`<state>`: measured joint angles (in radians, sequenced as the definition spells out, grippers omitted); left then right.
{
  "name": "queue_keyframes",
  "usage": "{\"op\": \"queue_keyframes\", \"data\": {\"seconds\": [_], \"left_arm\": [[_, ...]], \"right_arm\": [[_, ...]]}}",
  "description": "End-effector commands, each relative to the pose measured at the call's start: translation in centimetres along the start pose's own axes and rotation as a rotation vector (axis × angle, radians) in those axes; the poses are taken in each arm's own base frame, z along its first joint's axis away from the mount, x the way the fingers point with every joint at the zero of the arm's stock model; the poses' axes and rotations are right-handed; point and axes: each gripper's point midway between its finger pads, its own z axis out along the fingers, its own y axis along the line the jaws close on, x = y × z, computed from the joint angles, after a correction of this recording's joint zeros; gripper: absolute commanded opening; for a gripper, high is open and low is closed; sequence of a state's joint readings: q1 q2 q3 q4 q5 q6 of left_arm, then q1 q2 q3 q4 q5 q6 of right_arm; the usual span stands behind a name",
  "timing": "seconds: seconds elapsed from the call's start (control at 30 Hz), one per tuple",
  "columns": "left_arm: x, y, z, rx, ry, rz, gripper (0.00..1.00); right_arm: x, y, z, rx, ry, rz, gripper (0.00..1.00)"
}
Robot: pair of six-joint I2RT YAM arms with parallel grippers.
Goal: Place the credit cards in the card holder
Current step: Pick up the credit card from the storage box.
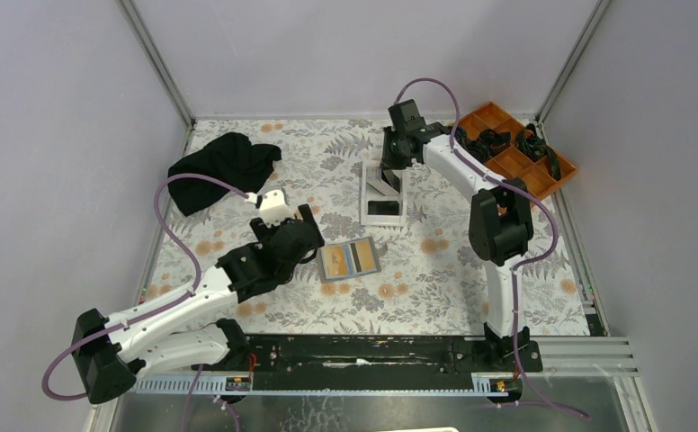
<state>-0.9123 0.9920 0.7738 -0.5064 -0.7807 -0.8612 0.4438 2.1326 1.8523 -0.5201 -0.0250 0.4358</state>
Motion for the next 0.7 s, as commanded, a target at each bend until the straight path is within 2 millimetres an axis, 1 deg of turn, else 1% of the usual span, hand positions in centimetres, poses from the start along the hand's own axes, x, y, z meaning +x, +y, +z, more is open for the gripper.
{"op": "queue_keyframes", "data": {"seconds": [0.0,0.1,0.27,0.33,0.37,0.47,0.53,0.57,0.6,0.67], "left_arm": [[-1.1,-1.0,0.2,0.024,-0.034,-0.029,0.86],[-1.2,-1.2,0.2,0.034,-0.034,-0.035,0.86],[-1.0,-1.8,0.3,0.059,-0.026,-0.051,0.87],[-0.9,-2.1,0.3,0.071,-0.022,-0.056,0.87],[-0.9,-2.3,0.3,0.077,-0.021,-0.057,0.87],[-1.3,-3.1,0.2,0.116,-0.025,-0.063,0.88],[-1.7,-3.7,-0.1,0.150,-0.034,-0.070,0.90],[-2.1,-4.0,-0.2,0.166,-0.041,-0.078,0.92],[-2.4,-4.4,-0.4,0.185,-0.048,-0.085,0.94],[-3.2,-5.2,-0.9,0.237,-0.062,-0.101,0.95]], "right_arm": [[-2.9,1.3,-3.8,-0.025,-0.088,-0.015,0.23],[-2.6,0.7,-4.1,-0.001,-0.082,-0.028,0.18],[-1.7,-1.1,-4.8,0.075,-0.078,-0.070,0.05],[-1.7,-1.9,-5.2,0.115,-0.094,-0.091,0.00],[-1.7,-2.2,-5.6,0.129,-0.101,-0.104,0.00],[-1.9,-2.4,-7.0,0.157,-0.134,-0.147,0.00],[-1.9,-2.4,-8.3,0.154,-0.149,-0.157,0.00],[-1.9,-2.3,-9.0,0.147,-0.157,-0.160,0.00],[-1.9,-2.0,-10.1,0.135,-0.172,-0.164,0.00],[-1.5,-1.6,-12.0,0.101,-0.184,-0.165,0.00]]}}
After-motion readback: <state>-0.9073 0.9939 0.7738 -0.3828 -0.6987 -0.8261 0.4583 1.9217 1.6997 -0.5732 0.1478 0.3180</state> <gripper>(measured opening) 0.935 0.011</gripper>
